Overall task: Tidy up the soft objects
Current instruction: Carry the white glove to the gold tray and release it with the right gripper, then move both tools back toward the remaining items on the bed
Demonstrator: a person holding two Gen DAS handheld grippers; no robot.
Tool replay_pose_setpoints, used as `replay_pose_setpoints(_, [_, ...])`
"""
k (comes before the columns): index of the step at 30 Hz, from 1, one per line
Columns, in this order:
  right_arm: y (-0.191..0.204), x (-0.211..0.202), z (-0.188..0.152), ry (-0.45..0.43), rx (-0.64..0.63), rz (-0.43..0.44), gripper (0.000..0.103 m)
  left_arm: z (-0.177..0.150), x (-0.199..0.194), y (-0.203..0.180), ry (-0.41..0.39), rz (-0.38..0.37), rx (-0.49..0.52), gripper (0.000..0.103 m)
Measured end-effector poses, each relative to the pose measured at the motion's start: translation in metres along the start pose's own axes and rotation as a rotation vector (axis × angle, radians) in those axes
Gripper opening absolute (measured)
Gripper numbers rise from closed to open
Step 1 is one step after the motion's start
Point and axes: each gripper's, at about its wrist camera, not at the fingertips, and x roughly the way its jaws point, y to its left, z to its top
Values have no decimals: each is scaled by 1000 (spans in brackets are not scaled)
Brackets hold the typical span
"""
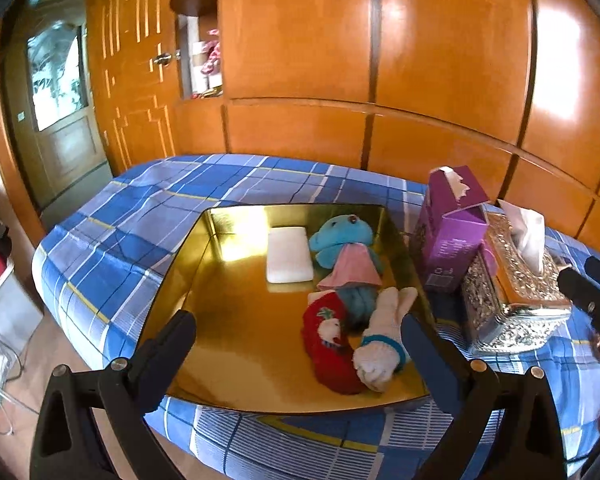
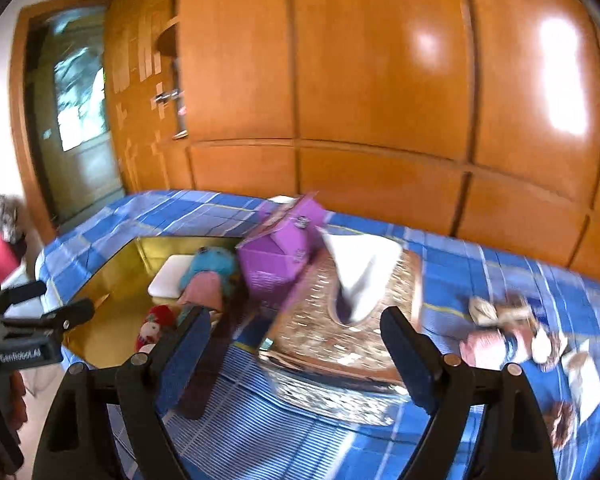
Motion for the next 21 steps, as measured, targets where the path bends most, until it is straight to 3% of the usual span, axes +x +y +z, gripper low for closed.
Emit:
replay_pose_setpoints(9, [-65,-12,-25,85,141,-97,88,1,-6,-26,-7,-29,62,103])
replay_pose_setpoints(21, [-146,-48,-51,105,290,-228,88,11,-19,-59,-41,-71,139,103])
